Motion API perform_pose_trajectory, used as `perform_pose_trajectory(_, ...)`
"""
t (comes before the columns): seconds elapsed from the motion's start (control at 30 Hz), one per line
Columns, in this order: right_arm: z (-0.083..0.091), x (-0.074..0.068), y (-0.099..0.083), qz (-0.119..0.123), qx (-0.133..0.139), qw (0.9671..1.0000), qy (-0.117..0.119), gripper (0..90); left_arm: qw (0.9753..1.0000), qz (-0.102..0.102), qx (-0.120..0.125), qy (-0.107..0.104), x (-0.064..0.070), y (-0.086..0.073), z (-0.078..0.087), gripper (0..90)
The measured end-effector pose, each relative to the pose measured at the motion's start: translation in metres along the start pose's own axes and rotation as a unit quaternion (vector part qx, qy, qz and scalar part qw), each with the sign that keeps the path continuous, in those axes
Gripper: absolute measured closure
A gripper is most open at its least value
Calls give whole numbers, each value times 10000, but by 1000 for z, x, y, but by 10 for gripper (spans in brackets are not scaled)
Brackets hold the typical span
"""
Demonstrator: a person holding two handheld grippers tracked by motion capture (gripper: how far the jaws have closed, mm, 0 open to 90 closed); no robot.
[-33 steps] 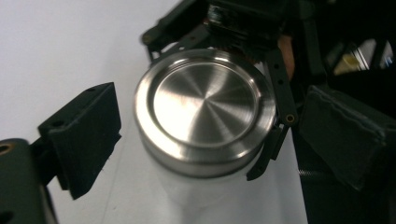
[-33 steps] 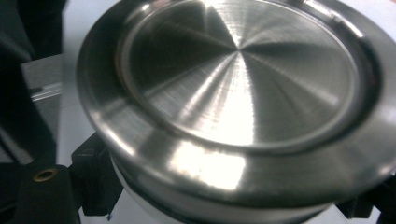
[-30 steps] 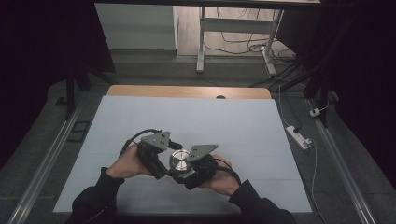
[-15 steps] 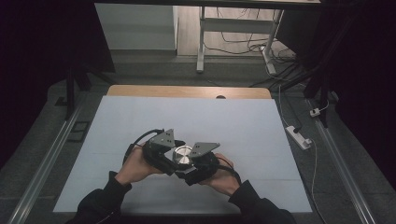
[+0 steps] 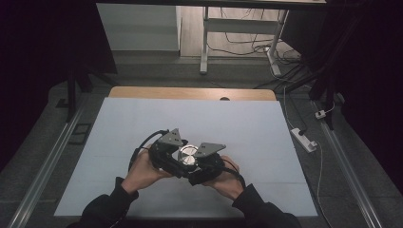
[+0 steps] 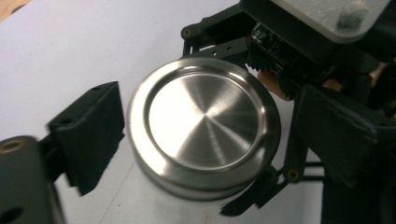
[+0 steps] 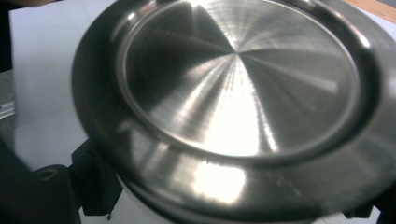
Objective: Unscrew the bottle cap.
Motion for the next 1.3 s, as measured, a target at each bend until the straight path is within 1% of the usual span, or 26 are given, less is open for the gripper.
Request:
perform_pose_trajectory(0.03,0,0,0,19,16,10000,39,148,9999,-74,-30,-62,-2,-1,3,61)
perform_pose_trajectory(0.07,1,0,0,29,16,9999,112,148,9997,-198,-40,-153,-4,-3,6,48)
perform_pose_trajectory(0.13,1,-1,0,40,15,9996,269,148,9979,-405,52,-494,-8,-7,13,52)
perform_pose_trajectory(0.17,2,-2,0,51,16,9993,357,148,9979,-405,52,-494,-8,-7,13,55)
perform_pose_trajectory(0.2,2,-3,0,89,7,9989,460,148,9955,-615,73,-720,-10,-10,17,59)
perform_pose_trajectory(0.27,2,-6,1,149,11,9978,641,148,9929,-808,53,-868,-10,-12,18,68)
perform_pose_trajectory(0.33,1,-9,1,235,9,9967,783,148,9900,-922,39,-1064,-10,-13,16,74)
perform_pose_trajectory(0.37,1,-11,1,295,1,9961,830,148,9880,-1004,44,-1172,-10,-14,15,84)
perform_pose_trajectory(0.43,0,-15,2,341,-14,9953,907,148,9866,-1036,34,-1257,-9,-14,12,101)
perform_pose_trajectory(0.5,0,-17,2,421,-21,9945,960,148,9847,-1093,20,-1355,-9,-15,10,130)
perform_pose_trajectory(0.53,0,-18,2,492,-37,9940,978,148,9846,-1110,9,-1349,-9,-16,9,146)
perform_pose_trajectory(0.57,1,-18,2,546,-36,9936,991,148,9851,-1094,9,-1326,-9,-16,8,171)
perform_pose_trajectory(0.63,1,-18,3,523,-26,9940,956,148,9861,-1083,64,-1261,-9,-16,8,192)
perform_pose_trajectory(0.7,1,-17,3,516,-26,9948,882,148,9888,-986,81,-1116,-8,-15,7,195)
perform_pose_trajectory(0.73,2,-16,3,424,-21,9957,818,148,9905,-928,78,-1015,-8,-14,6,195)
perform_pose_trajectory(0.8,1,-13,3,449,-4,9967,682,148,9936,-779,65,-814,-6,-12,4,196)
perform_pose_trajectory(0.83,2,-12,3,350,-7,9975,615,148,9951,-688,61,-703,-6,-11,3,196)
perform_pose_trajectory(0.87,2,-11,3,316,6,9980,545,148,9965,-597,57,-581,-4,-10,2,196)
perform_pose_trajectory(0.97,2,-7,3,194,32,9994,300,148,9993,-334,16,-163,0,-5,-1,196)
perform_pose_trajectory(1.03,2,-5,3,133,50,9998,138,148,9997,-197,0,147,6,-2,-4,196)
perform_pose_trajectory(1.07,2,-5,2,124,57,9999,59,148,9997,-197,0,147,6,-2,-4,196)
perform_pose_trajectory(1.1,2,-4,2,72,66,10000,-3,148,9991,-67,8,423,10,0,-6,196)
perform_pose_trajectory(1.17,3,-3,3,-21,86,9999,-109,148,9981,76,57,612,13,2,-8,196)
perform_pose_trajectory(1.23,4,-2,3,-79,104,9998,-176,148,9977,110,74,661,14,3,-10,194)
perform_pose_trajectory(1.27,4,-2,3,-84,101,9997,-190,148,9981,43,59,616,13,3,-9,192)
perform_pose_trajectory(1.3,4,-2,3,-79,102,9997,-193,148,9989,56,64,453,11,3,-10,170)
Point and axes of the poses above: each handheld gripper's, and its own axes: z roughly backward along the jaws, y roughly out of its top, x roughly to its right, the point moved 1 cm from there along -z, roughly forward along the jaws, and after that the axes turned 2 degrees about -z, right-handed, at the moved point
